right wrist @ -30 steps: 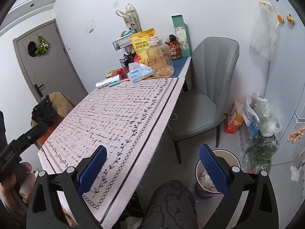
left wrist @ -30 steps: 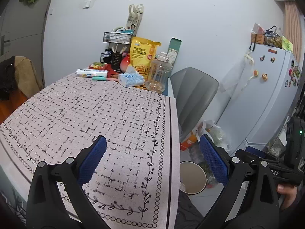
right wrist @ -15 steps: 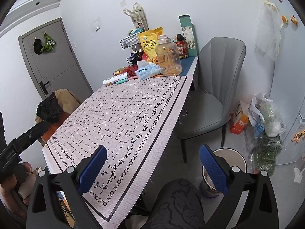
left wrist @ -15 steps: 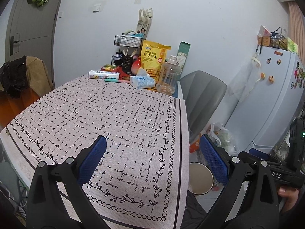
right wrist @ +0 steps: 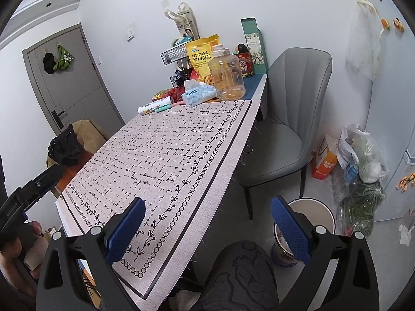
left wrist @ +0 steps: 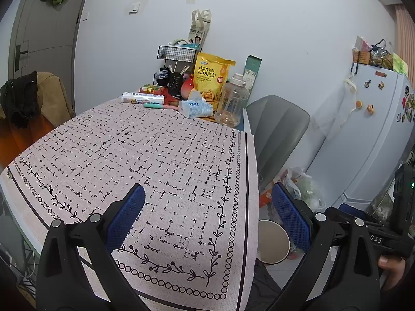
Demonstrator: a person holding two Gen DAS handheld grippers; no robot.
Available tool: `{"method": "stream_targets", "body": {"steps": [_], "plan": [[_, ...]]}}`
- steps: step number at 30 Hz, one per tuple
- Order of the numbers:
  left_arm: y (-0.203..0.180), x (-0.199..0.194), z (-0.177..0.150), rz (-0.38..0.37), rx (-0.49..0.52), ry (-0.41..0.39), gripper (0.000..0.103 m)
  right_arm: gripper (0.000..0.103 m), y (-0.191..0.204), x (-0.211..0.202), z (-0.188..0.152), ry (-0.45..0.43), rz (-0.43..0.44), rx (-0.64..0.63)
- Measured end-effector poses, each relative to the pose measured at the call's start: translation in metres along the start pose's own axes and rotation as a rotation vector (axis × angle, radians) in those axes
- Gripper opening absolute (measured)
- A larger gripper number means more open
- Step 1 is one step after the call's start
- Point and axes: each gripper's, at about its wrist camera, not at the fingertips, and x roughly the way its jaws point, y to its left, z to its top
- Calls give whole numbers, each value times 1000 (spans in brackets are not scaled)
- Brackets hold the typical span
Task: Collect trash
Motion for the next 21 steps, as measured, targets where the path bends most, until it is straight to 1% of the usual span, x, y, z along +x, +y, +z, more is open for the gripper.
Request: {"method": "stream_targets", "body": {"steps": [21], "plan": [[1, 7, -7, 12, -15, 5, 97, 95, -13, 8, -6, 10, -27, 27]]}}
